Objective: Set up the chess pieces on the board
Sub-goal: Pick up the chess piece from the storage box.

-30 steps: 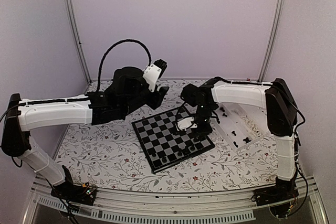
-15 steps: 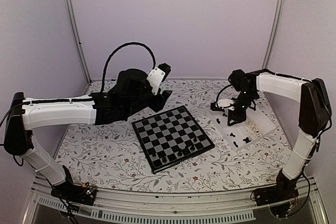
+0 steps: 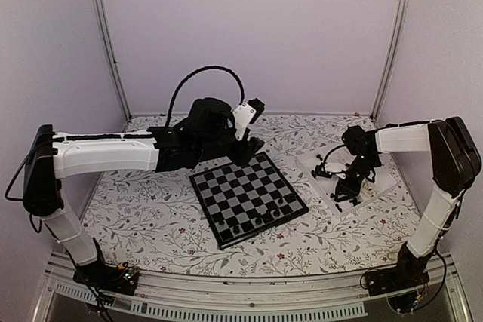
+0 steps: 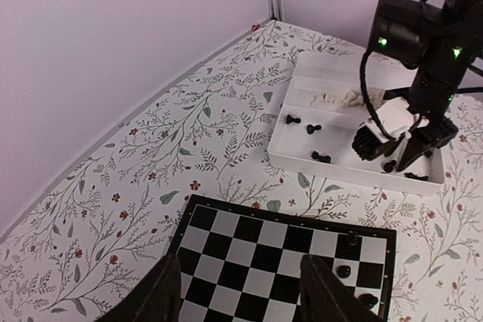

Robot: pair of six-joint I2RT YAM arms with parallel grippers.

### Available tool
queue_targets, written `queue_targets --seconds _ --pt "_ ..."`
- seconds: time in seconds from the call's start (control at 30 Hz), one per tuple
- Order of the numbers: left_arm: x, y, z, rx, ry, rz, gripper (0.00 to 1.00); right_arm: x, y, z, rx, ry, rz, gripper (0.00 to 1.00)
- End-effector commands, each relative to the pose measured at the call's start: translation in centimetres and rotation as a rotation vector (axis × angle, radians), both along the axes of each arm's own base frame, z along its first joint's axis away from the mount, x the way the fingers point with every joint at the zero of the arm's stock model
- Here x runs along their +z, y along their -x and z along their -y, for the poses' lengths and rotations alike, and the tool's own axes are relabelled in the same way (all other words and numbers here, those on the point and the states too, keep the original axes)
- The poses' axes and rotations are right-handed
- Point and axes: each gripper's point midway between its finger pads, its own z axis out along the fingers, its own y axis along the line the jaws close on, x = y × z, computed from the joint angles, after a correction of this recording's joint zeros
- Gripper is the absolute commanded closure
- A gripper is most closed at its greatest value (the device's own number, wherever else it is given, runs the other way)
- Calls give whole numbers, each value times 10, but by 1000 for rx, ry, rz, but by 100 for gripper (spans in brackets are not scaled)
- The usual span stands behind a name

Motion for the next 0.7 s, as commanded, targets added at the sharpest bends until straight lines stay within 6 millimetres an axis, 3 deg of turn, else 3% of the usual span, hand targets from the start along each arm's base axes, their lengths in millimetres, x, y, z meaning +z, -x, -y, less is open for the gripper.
queue_targets --seconds 0.0,0.13,0.3,0.4,0.57,0.67 --pt "-1 1 11 -50 8 -57 46 3 -13 -10 4 -54 77 65" --pt "-4 3 15 -68 5 -74 46 -5 -8 -13 17 -73 55 69" --pt "-8 5 20 -90 1 -90 47 -12 2 -11 39 -69 14 91" --pt "-20 10 30 -140 2 -137 47 -9 8 -9 47 -64 15 94" --pt "-33 30 66 -248 98 -292 47 37 1 -15 43 -111 95 95" --pt "-32 29 78 -241 196 -356 47 70 -2 -31 64 -181 151 95"
